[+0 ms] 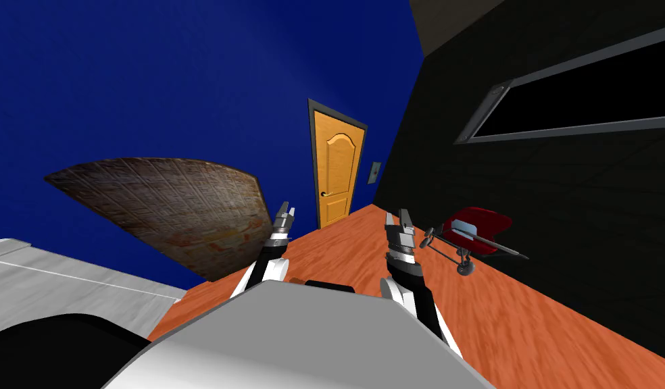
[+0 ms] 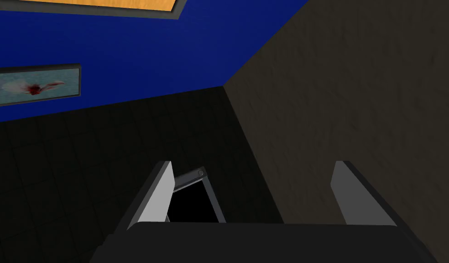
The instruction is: Pull the door open
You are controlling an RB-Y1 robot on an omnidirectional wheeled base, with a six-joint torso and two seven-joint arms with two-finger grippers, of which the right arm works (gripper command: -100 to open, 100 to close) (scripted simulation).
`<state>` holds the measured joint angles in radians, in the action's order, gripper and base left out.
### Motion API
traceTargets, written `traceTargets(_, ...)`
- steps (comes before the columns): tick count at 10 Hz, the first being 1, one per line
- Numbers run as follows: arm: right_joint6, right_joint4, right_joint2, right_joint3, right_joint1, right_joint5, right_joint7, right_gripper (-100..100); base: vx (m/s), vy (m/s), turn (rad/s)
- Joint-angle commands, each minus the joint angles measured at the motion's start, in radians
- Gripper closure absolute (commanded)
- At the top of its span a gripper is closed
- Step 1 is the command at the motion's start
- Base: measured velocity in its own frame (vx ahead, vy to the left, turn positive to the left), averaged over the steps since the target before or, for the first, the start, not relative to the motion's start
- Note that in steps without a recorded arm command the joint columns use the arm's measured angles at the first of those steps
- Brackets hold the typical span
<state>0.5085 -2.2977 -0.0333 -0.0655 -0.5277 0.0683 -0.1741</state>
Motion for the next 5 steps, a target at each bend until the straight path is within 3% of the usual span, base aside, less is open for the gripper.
traceTargets(1, 0.004, 0.04, -0.008, 0.001, 0.018, 0.002, 0.006, -100, 0.06, -0.011, 0.12)
traceTargets(5, 0.012, 0.132, -0.024, 0.005, 0.059, 0.007, 0.018, -100, 0.096, 0.006, 0.115)
